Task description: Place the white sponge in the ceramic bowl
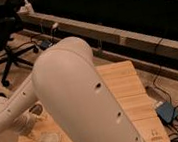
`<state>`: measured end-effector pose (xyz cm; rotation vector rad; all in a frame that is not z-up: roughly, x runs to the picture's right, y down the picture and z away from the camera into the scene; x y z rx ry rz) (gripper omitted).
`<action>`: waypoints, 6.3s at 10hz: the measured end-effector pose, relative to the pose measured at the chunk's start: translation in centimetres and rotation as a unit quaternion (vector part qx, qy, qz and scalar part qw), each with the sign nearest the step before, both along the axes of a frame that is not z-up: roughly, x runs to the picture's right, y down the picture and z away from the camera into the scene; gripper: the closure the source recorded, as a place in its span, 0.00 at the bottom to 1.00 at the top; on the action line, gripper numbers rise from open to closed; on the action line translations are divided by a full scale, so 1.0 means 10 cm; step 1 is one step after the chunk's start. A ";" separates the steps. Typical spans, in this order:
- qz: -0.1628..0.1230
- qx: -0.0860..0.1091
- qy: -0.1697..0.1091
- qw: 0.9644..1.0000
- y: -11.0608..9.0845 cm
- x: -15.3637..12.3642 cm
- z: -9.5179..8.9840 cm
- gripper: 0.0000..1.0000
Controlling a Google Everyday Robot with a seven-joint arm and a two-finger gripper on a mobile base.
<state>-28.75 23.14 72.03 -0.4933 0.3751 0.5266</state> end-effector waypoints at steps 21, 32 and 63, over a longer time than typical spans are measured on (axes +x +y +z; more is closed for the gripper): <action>-0.093 -0.084 -0.002 0.992 0.63 -0.18 0.50 0.35; -0.046 -0.062 0.009 0.997 0.39 -0.15 0.50 0.99; 0.339 0.110 0.054 0.933 -2.32 0.71 1.22 0.68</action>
